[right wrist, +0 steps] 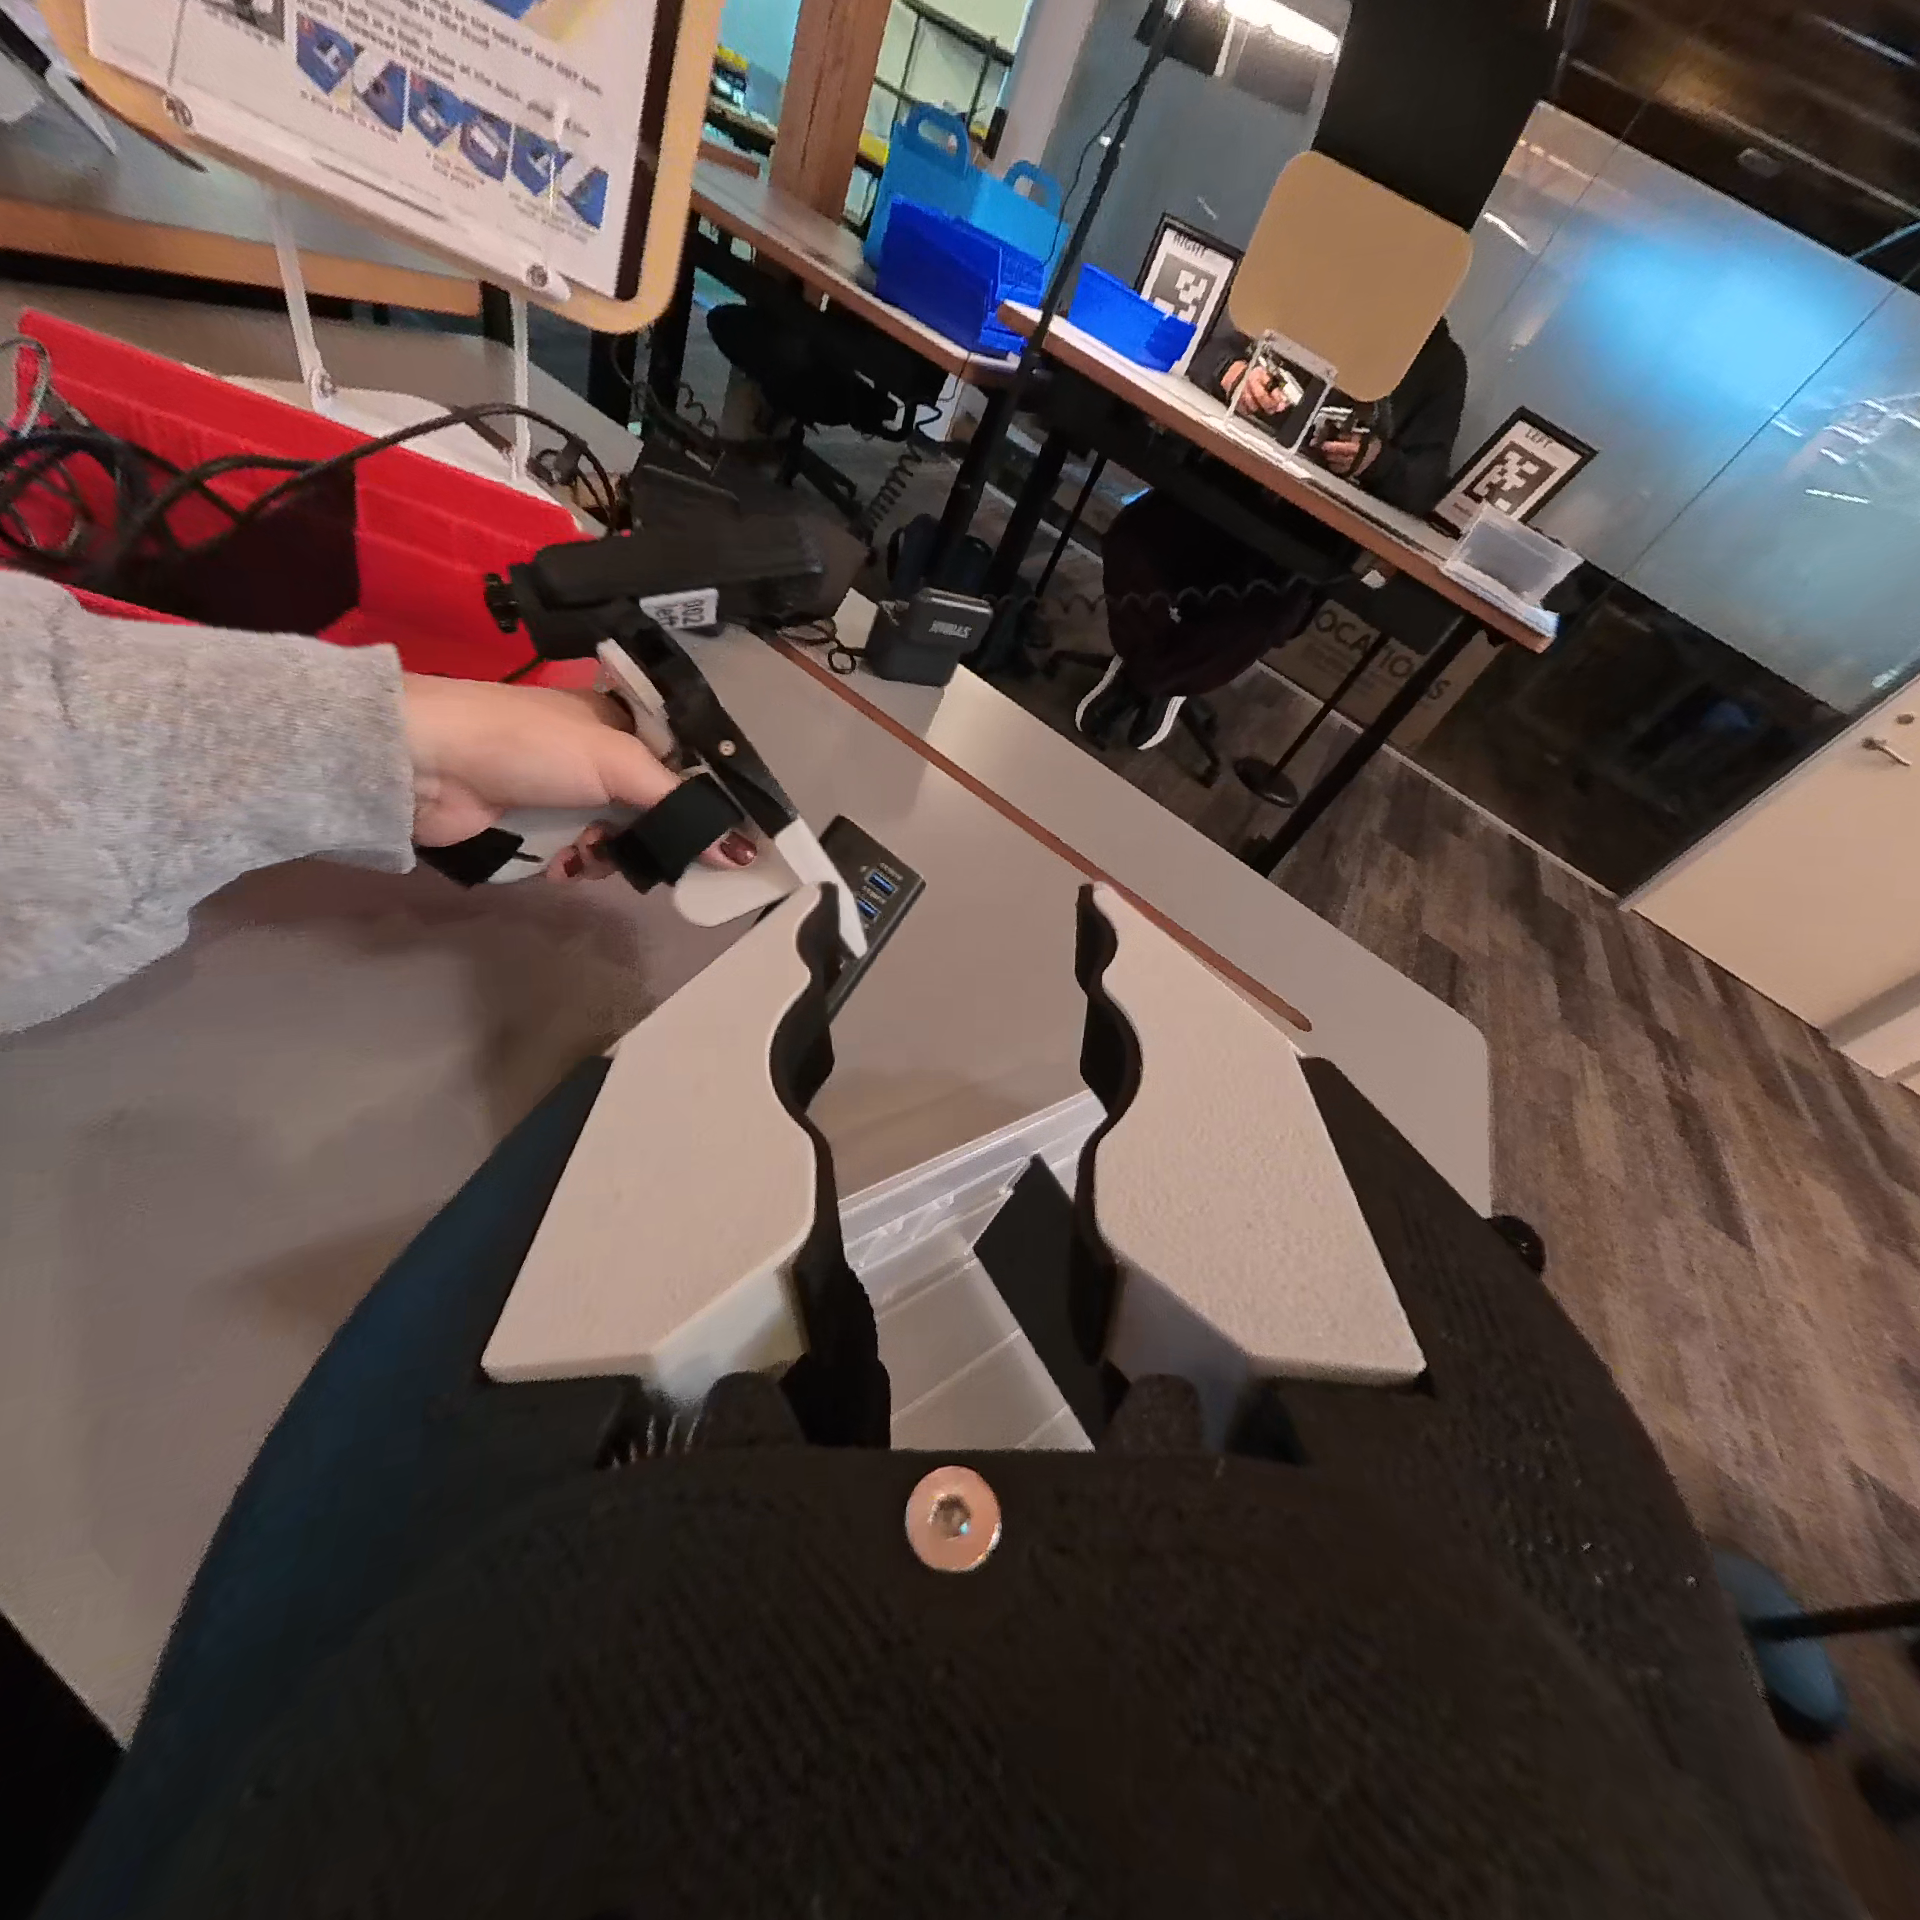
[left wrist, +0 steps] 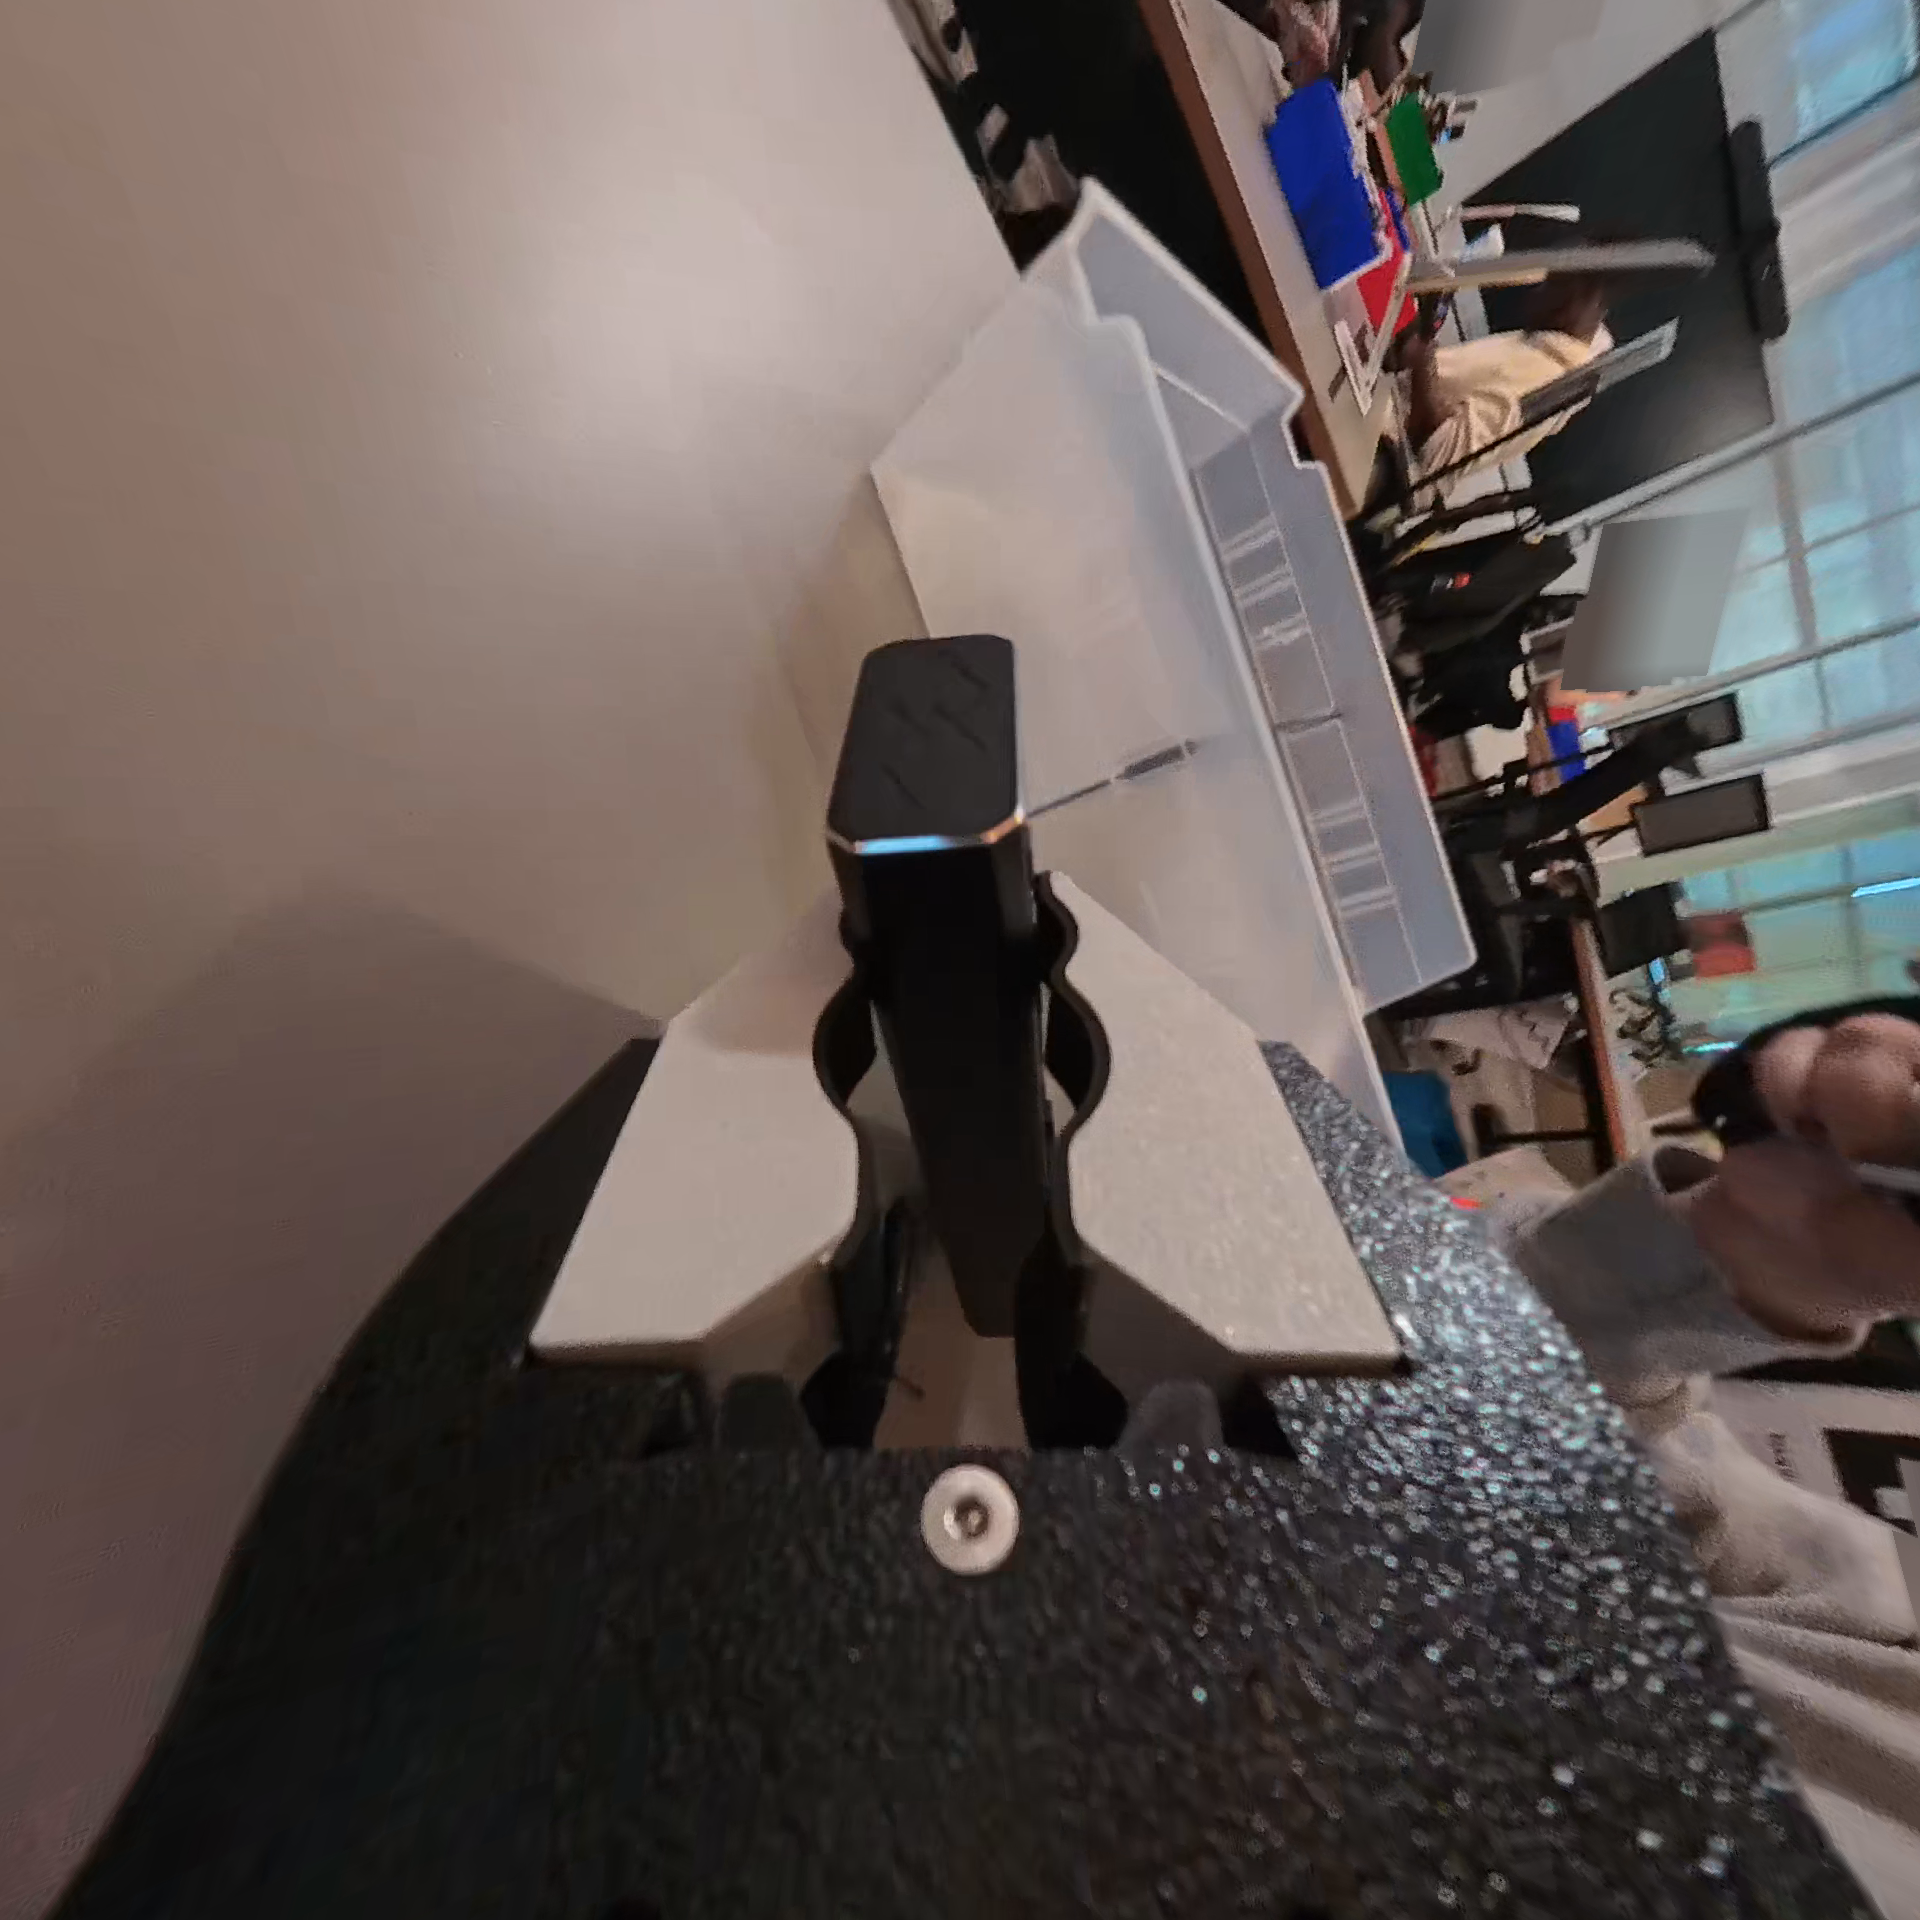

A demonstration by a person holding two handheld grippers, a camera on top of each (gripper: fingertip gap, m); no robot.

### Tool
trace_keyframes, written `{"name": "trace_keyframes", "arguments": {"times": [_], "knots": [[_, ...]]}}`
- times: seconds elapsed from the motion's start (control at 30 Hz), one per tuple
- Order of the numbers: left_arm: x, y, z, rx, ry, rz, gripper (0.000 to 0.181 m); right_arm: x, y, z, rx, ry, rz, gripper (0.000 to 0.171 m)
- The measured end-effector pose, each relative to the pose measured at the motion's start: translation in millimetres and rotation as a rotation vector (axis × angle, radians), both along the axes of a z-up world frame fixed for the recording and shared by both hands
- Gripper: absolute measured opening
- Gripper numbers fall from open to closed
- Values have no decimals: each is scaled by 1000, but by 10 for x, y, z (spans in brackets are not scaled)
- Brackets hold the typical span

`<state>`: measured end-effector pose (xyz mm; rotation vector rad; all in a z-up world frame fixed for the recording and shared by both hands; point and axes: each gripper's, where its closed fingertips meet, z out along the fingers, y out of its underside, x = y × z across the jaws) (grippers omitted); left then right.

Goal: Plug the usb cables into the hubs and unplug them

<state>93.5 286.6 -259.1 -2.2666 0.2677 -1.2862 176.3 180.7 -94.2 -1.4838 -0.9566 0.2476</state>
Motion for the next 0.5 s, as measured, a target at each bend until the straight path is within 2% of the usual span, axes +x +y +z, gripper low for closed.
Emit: {"name": "trace_keyframes", "arguments": {"times": [0.17, 0.3, 0.5], "knots": [[-15, 47, -287, -157, -48, 8, 29, -32, 97, -114, 16, -92, -79, 45], [-13, 36, -498, -169, 61, 1, 34, -80, 105, -169, 22, -131, -83, 44], [-7, 59, -555, -186, 65, 34, 35, -62, 120, -185, 18, -139, -92, 45]]}}
